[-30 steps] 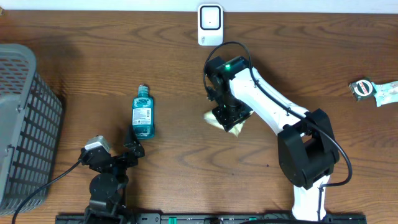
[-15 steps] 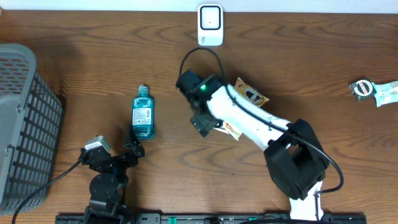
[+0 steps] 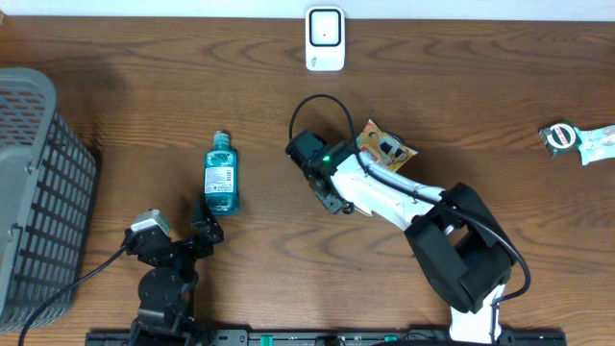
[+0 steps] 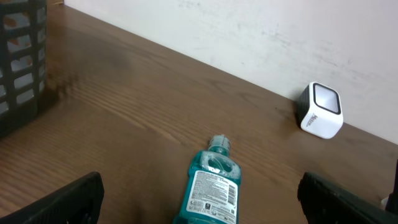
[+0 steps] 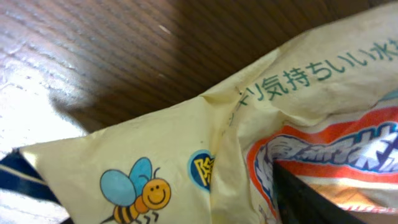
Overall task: Scan the item barcode
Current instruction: 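Lower the snack bag and reorient it in the right gripper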
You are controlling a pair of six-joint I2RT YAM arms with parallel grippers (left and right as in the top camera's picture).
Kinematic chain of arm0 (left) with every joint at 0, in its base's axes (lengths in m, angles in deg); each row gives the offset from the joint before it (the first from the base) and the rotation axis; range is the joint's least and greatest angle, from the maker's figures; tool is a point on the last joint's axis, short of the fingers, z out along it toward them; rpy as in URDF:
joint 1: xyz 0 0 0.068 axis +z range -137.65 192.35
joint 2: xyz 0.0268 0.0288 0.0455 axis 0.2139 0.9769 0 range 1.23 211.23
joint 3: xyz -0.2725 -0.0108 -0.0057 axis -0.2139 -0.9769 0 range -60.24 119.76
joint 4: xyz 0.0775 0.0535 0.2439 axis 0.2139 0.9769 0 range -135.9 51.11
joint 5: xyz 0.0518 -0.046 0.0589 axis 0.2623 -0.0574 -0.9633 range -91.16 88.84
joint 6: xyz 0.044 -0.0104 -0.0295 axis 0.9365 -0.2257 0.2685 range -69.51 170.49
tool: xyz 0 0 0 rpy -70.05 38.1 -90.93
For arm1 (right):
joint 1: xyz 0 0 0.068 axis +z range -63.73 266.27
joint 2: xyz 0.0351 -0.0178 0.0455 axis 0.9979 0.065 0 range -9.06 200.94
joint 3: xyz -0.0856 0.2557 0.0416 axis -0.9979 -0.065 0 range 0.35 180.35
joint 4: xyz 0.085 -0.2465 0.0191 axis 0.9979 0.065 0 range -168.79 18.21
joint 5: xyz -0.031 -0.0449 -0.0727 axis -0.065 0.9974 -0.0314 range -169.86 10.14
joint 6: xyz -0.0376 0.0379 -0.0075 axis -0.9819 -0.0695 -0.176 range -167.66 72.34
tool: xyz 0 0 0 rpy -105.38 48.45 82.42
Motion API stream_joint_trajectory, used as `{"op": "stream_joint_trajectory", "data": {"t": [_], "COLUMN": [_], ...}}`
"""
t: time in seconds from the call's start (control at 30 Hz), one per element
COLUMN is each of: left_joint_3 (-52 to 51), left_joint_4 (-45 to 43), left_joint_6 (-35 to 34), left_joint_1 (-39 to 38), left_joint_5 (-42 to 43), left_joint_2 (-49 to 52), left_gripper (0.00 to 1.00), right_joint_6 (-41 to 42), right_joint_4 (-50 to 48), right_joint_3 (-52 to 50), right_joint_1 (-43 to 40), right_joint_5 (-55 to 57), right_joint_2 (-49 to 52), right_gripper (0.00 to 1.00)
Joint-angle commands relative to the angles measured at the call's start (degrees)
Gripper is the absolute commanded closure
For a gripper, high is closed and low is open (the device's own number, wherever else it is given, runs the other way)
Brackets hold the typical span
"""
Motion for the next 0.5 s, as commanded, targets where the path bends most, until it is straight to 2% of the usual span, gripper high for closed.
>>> {"op": "stream_joint_trajectory", "data": {"t": [0.0, 0.03, 0.1, 0.3, 0.47], "left_joint_3": [-1.0, -1.0, -1.0, -1.0, -1.0], "left_joint_4": [1.4, 1.4, 1.4, 1.4, 1.4], "left_joint_6": [-0.3, -0.3, -0.3, -0.3, -0.3], "left_joint_1": [0.1, 0.1, 0.1, 0.1, 0.1], "left_joint_5": [-0.3, -0.3, -0.3, -0.3, -0.3], "left_joint_2": [-0.2, -0.2, -0.2, -0.2, -0.2], "left_gripper": [0.02, 0.02, 0.02, 0.02, 0.02], "right_joint_6": [-2.9, -2.4, -2.3, -7.0, -16.8], "right_joint_4": [-0.3, -0.2, 0.5, 9.5, 28.2], "right_joint_3": [-2.9, -2.9, -2.8, 4.8, 17.0], "right_joint_1": [-1.9, -2.5, -3.3, -5.9, -9.8], "right_joint_5": [-12.6, -13.1, -15.5, -30.0, -47.1], "right_joint_2": [4.5, 4.6, 4.6, 4.5, 4.5], "right_gripper": [0.81, 0.90, 0.99, 0.99, 0.99]}}
